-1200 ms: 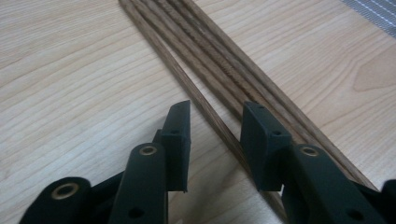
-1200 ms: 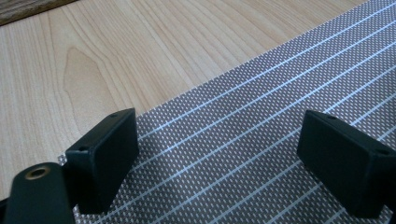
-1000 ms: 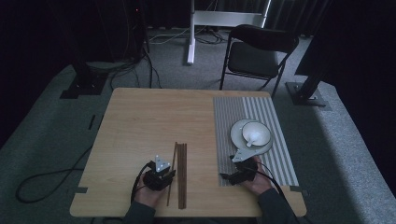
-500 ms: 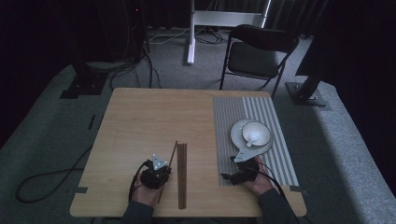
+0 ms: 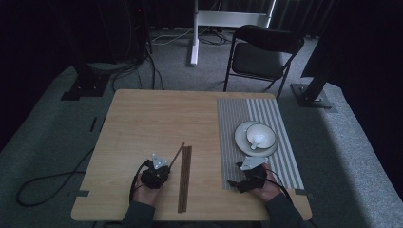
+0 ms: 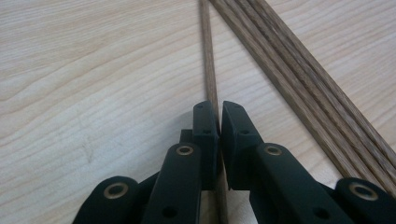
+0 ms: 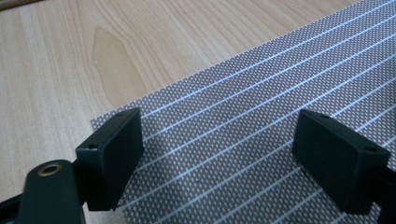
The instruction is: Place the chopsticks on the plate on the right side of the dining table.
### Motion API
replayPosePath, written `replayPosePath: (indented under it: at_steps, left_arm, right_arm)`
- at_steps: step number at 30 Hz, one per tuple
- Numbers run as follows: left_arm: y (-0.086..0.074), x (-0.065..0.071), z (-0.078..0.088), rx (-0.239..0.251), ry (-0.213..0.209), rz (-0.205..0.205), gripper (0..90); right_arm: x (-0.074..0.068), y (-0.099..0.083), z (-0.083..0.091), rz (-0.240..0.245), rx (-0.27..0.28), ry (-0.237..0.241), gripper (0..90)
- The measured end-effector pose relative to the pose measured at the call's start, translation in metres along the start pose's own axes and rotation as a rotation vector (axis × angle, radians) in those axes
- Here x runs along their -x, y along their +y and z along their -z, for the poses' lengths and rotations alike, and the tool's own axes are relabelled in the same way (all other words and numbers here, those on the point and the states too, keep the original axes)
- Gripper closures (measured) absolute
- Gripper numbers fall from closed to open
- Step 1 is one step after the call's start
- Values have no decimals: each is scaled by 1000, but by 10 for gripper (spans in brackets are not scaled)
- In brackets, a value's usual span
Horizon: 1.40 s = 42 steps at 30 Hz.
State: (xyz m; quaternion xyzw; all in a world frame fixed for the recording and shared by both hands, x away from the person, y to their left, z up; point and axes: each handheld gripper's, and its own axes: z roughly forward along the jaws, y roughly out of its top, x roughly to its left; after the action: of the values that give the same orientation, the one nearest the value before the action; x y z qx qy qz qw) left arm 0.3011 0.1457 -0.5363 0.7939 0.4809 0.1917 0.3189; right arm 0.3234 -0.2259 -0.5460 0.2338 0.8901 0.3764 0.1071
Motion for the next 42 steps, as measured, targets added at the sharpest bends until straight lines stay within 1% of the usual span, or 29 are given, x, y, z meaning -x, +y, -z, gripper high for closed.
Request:
replayPosePath:
  at_steps: [2,10,15,18,21,25,34,38,42]
  left_arm:
    - [1,-2,-1,-3,-2,-3,854]
    - [7,-10,-7,3,-17,2,856]
    - [15,-16,-15,6,-32,-8,856]
    - [18,-17,-17,8,-23,-17,856]
    - [23,-18,-18,20,-30,-14,857]
    - [31,-19,-17,38,-25,-23,857]
    - [44,-20,-20,59,-42,-32,856]
    - [51,-17,-20,72,-54,-44,856]
    - [59,-13,-20,79,-64,-69,856]
  right_arm:
    - [0,-1,0,6,-1,1,156]
    - [1,-3,0,-5,8,12,155]
    - [2,-3,-1,-8,13,12,156]
    - [2,-3,-1,-8,13,11,156]
    - [2,-3,-1,-8,13,12,156]
    - [2,-3,-1,-8,13,12,156]
    - [2,-3,-1,-7,13,11,156]
    - [2,-3,-1,-7,13,11,156]
    - [2,-3,-1,-7,13,12,156]
